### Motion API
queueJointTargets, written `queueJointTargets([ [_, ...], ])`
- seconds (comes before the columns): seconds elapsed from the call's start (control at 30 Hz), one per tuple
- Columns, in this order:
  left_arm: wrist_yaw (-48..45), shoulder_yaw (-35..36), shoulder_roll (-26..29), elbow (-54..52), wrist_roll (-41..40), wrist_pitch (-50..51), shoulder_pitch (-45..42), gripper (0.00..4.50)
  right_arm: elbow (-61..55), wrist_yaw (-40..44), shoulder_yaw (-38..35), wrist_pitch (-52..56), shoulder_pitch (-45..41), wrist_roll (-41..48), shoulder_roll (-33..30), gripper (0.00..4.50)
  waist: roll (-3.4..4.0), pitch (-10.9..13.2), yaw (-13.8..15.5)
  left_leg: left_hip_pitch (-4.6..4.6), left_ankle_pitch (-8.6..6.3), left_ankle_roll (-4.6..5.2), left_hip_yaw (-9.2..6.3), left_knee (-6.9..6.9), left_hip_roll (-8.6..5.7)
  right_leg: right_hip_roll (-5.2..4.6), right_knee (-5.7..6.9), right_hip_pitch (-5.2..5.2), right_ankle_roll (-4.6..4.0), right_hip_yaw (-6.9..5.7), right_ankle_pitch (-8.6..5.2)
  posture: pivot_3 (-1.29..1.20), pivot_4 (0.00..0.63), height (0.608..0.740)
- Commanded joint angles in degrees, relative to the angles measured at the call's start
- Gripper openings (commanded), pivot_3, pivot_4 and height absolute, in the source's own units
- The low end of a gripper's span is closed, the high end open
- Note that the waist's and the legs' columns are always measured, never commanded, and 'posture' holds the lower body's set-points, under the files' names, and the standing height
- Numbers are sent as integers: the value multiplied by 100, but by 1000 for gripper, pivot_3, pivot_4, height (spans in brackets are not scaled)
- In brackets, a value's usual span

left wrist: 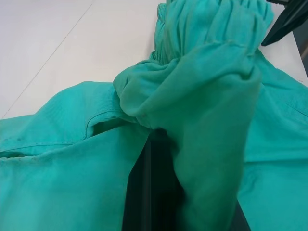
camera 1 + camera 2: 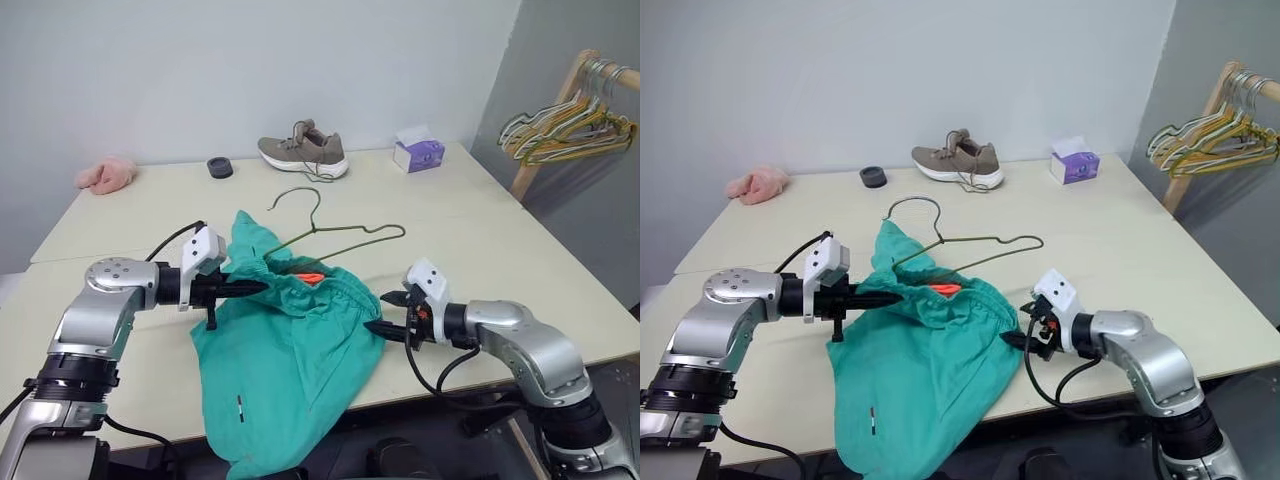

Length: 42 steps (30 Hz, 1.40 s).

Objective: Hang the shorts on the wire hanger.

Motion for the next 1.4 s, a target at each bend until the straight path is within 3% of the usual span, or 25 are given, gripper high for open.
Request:
queueJointTargets([
  [0.03,10,171,51,-46,-91,-84,-144,0,109,-339,128,-10,-33,-32,162,3775,0,0,-6,0,0,0,0,0,0,0,0,0,0,0,0,-169,0,740],
  [0.07,16,171,42,-36,-90,-91,-155,0,187,-437,153,-38,-45,-55,244,3775,0,0,-9,0,0,0,0,-1,0,0,0,-1,0,0,0,-168,0,740],
  [0.17,47,188,12,-33,-102,-112,-161,0,348,-675,158,-26,-74,-33,479,3180,0,0,-17,0,0,0,0,-2,0,0,1,-2,0,0,0,-165,0,740],
  [0.47,305,337,-121,-102,-146,-195,-32,0,550,-1113,138,-411,-57,-192,592,26,0,0,-16,-1,0,0,1,-3,0,0,1,-3,0,0,0,-162,0,740],
  [0.67,215,518,-7,-307,-453,142,91,0,1120,-1132,-271,-929,-427,-338,210,26,1,1,-25,0,0,0,6,-1,0,0,1,-3,0,3,0,-166,0,740],
  [0.97,52,1184,456,-958,-2034,2208,138,0,1514,-414,-680,-459,-797,312,-453,26,0,1,-34,-1,-1,2,1,-8,2,2,1,-3,-1,-3,-1,-158,0,740],
  [1.2,-530,1095,1199,-1219,-1954,2216,737,0,1553,-371,-744,-493,-890,416,-685,26,4,3,-37,1,-1,1,8,-8,2,2,0,-4,-3,2,-2,-154,0,740],
  [1.4,-626,1041,1348,-1148,-1876,2065,768,0,1593,-394,-757,-504,-935,469,-813,26,5,4,-4,1,-1,1,9,-5,1,2,-1,-3,-6,2,-4,-152,0,740],
])
